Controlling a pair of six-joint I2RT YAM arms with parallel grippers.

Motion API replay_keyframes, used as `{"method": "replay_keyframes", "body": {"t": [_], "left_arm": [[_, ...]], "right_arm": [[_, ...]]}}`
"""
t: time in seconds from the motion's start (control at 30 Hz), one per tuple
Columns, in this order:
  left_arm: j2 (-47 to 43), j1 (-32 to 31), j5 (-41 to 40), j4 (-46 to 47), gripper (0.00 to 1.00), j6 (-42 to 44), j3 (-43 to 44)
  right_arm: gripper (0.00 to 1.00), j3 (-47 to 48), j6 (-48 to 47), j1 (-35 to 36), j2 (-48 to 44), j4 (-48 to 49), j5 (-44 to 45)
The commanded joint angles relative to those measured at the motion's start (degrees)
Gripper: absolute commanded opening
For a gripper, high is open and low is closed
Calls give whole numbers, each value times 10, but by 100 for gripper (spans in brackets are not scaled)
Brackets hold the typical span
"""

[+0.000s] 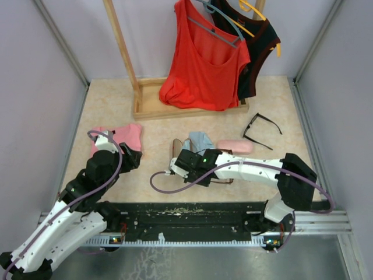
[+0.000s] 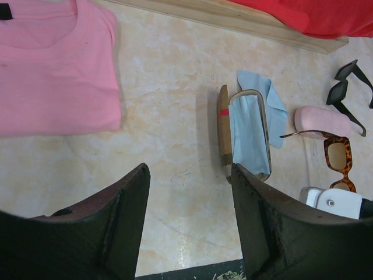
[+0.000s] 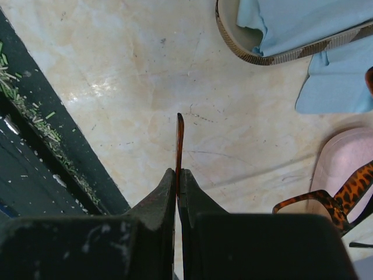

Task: Organize the sunglasses
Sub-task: Place the sunglasses at the center of the board.

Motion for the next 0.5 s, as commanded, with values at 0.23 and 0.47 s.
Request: {"method": "replay_keyframes", "body": {"t": [0.23, 0.47], "left_arm": [[-5, 2, -4, -5, 64, 2, 5], [-4, 2, -2, -3, 65, 0, 4]], "right_arm": [[0, -24, -18, 6, 27, 35, -22], [4, -41, -12, 4, 50, 55, -25]]}}
